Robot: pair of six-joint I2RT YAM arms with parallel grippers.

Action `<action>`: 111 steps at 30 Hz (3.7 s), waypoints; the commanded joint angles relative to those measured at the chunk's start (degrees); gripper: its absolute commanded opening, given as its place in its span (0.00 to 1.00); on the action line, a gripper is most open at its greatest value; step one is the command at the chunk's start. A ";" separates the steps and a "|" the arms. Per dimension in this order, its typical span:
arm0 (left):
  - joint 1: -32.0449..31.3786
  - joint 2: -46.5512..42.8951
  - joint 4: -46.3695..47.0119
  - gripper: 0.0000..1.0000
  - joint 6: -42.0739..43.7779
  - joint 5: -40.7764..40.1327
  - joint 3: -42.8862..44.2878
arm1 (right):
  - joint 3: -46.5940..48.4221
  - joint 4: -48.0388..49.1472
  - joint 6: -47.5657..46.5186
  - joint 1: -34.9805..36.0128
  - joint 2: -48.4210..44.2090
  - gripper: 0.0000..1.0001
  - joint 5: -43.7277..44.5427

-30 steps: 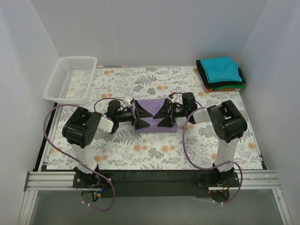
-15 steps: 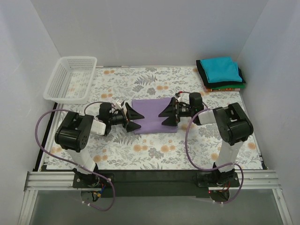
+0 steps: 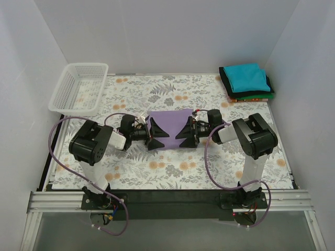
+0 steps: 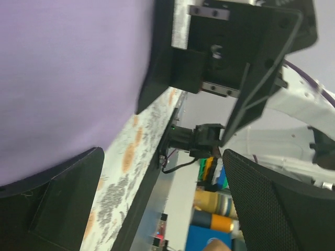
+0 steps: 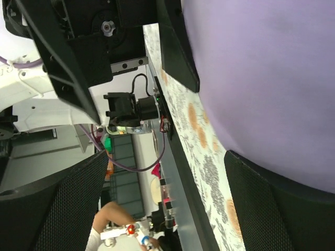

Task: Fold and stack the t-shirts
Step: Fold the tshirt, then neatly place the folded tshirt to the corner

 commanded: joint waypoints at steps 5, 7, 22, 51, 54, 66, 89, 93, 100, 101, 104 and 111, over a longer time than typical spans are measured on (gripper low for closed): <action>3.74 1.56 -11.10 0.97 5.24 -2.29 0.35 | -2.27 -0.02 -2.86 -3.36 -0.16 0.96 -2.73; 5.33 0.06 -11.45 0.97 6.12 -0.98 0.08 | -3.32 -0.55 -3.39 -4.24 -2.61 0.96 -3.87; -14.95 -18.41 -50.03 0.38 71.12 -29.08 24.78 | -1.31 -27.41 -23.31 -18.30 -25.03 0.98 9.71; -39.76 8.40 -35.80 0.20 97.89 -52.48 29.61 | -6.05 -37.47 -20.18 -19.36 -24.68 0.98 26.27; -39.67 7.62 -34.66 0.04 96.57 -52.30 29.44 | -8.41 -35.55 -17.90 -19.36 -24.77 0.98 26.45; -37.04 2.96 -37.28 0.00 83.21 -47.65 32.86 | -6.05 -23.76 -8.14 -13.84 -13.18 0.98 19.85; -29.21 3.75 -41.34 0.00 70.72 -40.26 40.34 | -0.87 -10.14 2.85 -6.27 -4.30 0.78 33.04; -28.86 3.31 -41.69 0.00 69.93 -38.68 40.25 | 0.10 -7.24 2.68 -6.18 -3.24 0.74 33.65; -28.68 3.83 -41.60 0.00 69.58 -37.98 40.25 | 0.63 -3.37 3.47 -5.30 -1.31 0.66 35.05; -28.68 4.09 -41.51 0.00 69.40 -37.71 40.34 | 0.80 -3.28 3.12 -5.04 -0.96 0.65 36.02; -28.68 4.36 -41.51 0.00 69.23 -37.19 40.60 | 1.42 -3.01 3.03 -5.12 0.89 0.64 36.47; -28.60 4.01 -41.51 0.00 69.23 -36.83 39.90 | 3.18 -1.44 2.33 -4.95 2.83 0.63 37.35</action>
